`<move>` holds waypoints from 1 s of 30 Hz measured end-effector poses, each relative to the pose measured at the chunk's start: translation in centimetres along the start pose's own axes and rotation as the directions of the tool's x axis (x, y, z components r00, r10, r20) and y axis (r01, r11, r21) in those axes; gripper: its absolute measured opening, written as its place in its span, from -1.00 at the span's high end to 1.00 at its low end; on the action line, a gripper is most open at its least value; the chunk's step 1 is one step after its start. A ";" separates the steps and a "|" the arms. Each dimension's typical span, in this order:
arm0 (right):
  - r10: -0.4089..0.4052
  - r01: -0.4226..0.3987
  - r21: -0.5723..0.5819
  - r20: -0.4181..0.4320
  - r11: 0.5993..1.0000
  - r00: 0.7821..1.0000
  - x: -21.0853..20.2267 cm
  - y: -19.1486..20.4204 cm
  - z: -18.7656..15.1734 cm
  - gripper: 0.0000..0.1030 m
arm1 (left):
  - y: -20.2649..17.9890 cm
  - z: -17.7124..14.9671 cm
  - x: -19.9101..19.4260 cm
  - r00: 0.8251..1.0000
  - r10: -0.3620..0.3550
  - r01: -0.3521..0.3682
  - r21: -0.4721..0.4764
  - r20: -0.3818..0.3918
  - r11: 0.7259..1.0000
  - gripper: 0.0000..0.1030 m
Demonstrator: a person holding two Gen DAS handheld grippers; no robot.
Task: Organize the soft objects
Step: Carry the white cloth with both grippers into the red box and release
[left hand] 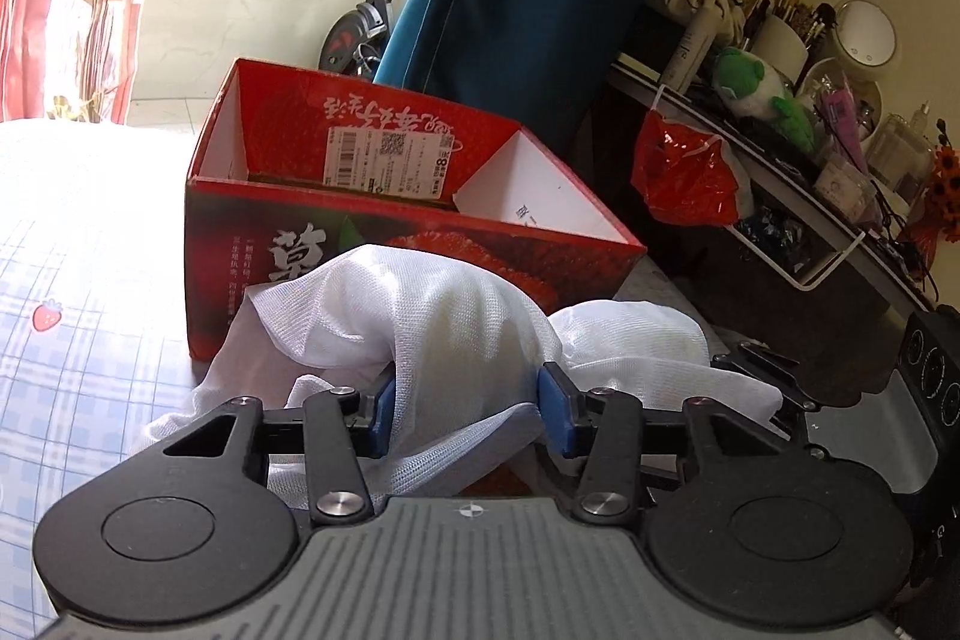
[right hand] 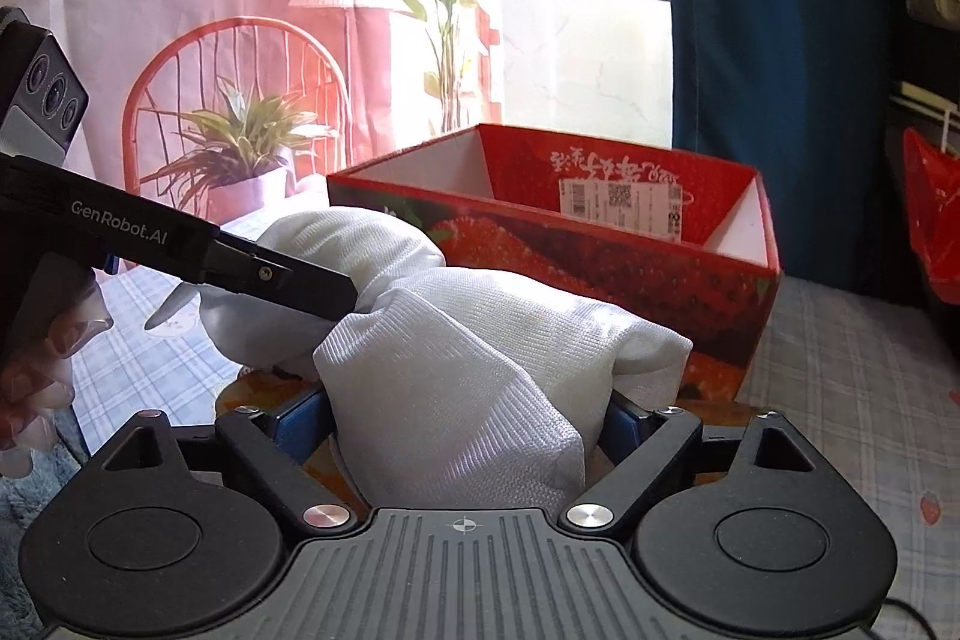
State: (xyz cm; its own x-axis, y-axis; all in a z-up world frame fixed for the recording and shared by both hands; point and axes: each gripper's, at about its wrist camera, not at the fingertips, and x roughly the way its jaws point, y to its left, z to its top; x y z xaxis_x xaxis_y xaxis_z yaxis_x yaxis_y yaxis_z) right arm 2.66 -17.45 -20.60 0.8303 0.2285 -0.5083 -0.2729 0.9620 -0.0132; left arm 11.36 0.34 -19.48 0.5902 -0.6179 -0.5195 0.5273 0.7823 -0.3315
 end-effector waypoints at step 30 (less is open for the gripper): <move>0.060 -0.061 -0.014 -0.054 0.998 0.997 11.3 -10.0 13.9 -0.67 | 3.6 13.2 9.4 0.995 0.082 -0.085 -0.060 -0.062 0.995 -0.02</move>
State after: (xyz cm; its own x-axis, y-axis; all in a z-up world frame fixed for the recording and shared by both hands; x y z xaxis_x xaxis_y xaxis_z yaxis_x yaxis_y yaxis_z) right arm 21.58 -22.43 -14.25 0.7850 0.2776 -0.5538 -0.3298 0.9441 0.0057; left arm 26.86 -3.69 -15.13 0.5925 -0.5461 -0.5923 0.4377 0.8354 -0.3324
